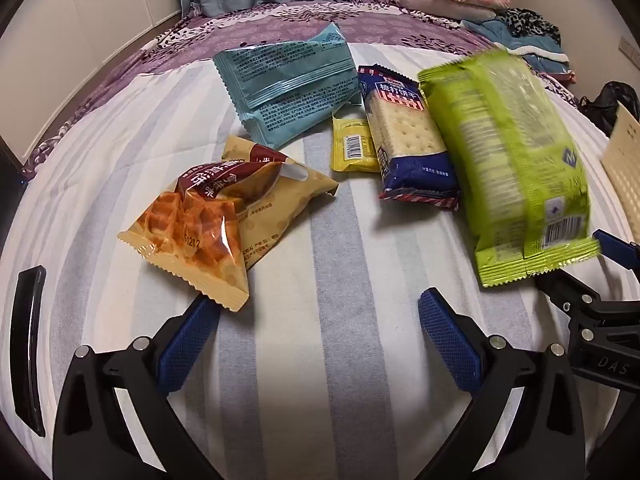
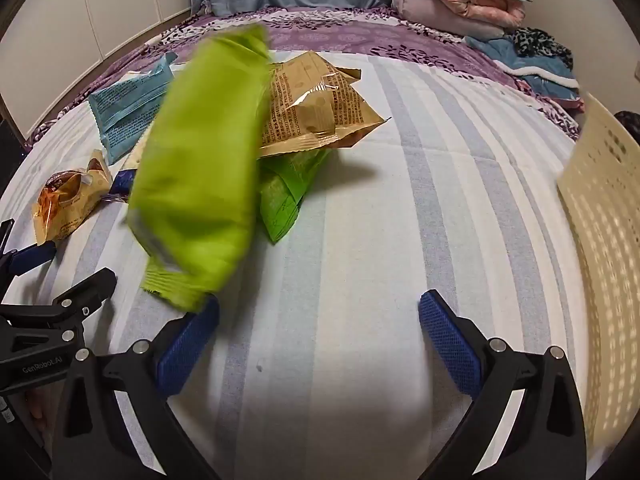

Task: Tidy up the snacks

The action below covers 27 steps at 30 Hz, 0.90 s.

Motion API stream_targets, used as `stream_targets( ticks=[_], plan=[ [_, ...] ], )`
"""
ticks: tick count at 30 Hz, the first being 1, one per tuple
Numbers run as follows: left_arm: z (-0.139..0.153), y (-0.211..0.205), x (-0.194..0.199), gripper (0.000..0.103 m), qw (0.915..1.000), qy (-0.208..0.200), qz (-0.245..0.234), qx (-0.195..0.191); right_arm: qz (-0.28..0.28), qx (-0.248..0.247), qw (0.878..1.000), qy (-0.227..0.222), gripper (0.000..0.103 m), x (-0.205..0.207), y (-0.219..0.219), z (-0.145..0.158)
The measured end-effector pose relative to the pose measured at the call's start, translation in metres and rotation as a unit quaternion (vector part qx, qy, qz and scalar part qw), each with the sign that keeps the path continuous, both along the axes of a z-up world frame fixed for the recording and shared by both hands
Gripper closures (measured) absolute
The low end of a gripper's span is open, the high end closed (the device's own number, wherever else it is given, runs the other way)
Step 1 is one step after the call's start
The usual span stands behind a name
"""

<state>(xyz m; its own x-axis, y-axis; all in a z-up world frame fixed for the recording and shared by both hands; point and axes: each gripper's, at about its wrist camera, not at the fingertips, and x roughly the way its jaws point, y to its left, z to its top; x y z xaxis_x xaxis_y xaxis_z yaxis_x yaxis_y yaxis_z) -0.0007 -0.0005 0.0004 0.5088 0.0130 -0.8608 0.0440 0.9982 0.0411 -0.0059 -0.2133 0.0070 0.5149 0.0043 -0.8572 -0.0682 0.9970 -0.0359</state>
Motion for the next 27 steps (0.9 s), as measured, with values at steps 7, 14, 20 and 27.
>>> stream_targets(
  ticks=[7, 14, 20, 27],
  plan=[
    [-0.0006, -0.0043, -0.0055, 0.002, 1.0000, -0.001, 0.000, -0.003, 0.000, 0.000, 1.000, 0.000, 0.005, -0.0006, 0.0007, -0.0003],
    [-0.0005, 0.0006, 0.0007, 0.002, 1.0000, 0.006, 0.000, -0.005, 0.000, 0.004, 1.000, 0.001, 0.005, -0.0007, -0.0018, -0.0009],
    [-0.0021, 0.0001, 0.0008, 0.002, 1.0000, 0.005, 0.000, -0.005, 0.000, 0.003, 1.000, 0.001, 0.005, -0.0005, -0.0001, -0.0010],
    [-0.0016, -0.0005, -0.0028, 0.002, 1.0000, 0.006, 0.000, -0.006, 0.000, 0.004, 1.000, 0.001, 0.005, -0.0011, 0.0006, 0.0003]
  ],
)
